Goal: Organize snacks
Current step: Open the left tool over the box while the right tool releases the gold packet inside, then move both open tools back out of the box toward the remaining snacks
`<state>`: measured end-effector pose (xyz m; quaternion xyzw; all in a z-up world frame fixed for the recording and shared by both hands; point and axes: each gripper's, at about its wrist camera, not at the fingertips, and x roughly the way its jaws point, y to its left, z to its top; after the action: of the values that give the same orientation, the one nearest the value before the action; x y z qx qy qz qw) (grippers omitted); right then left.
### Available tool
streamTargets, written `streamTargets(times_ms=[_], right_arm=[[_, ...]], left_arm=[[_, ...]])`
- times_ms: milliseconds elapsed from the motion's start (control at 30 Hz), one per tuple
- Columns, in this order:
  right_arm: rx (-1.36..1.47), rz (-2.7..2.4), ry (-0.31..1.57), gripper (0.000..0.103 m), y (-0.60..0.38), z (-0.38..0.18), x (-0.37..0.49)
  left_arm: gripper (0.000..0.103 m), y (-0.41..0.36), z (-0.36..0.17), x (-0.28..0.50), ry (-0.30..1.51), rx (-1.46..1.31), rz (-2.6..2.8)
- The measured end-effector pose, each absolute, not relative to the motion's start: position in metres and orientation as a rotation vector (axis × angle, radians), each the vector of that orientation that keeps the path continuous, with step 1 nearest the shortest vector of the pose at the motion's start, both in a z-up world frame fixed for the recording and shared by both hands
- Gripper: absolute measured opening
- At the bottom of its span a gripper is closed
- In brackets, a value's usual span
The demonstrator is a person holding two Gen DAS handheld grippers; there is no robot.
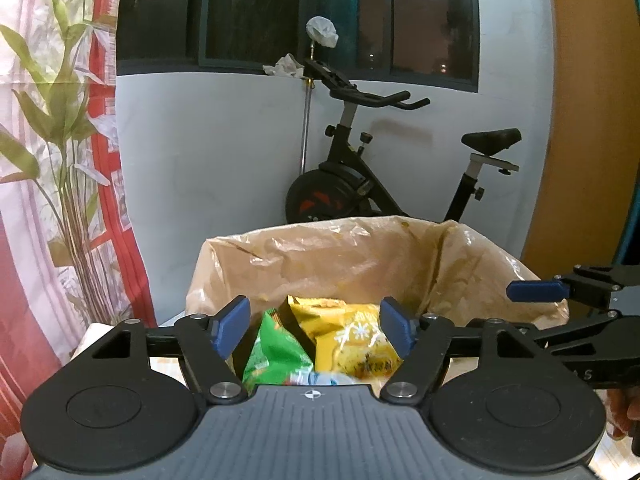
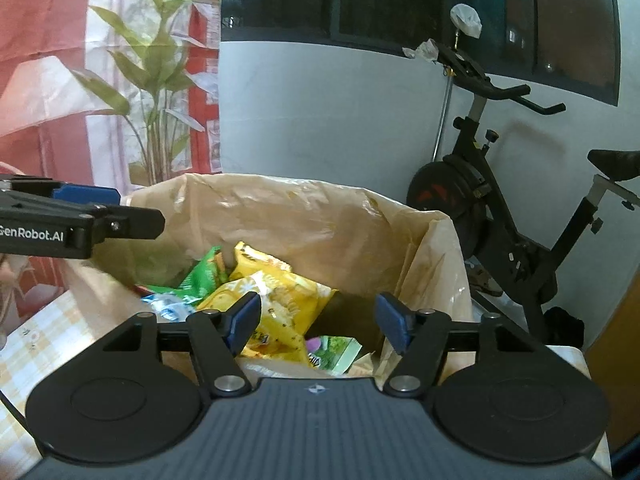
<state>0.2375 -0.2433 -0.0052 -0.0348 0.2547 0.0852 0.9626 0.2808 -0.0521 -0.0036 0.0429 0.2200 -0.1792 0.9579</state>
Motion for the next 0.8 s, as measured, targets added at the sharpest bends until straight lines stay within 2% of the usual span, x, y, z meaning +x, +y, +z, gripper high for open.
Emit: streamTargets(times_ms=[800], right_arm=[[-0.028,0.185,0.443,0.067,-0.239,-0.008,0.162]], left_arm=[[0.074,-0.012,-0.030,0.215,0.486,0.017,-0.347]])
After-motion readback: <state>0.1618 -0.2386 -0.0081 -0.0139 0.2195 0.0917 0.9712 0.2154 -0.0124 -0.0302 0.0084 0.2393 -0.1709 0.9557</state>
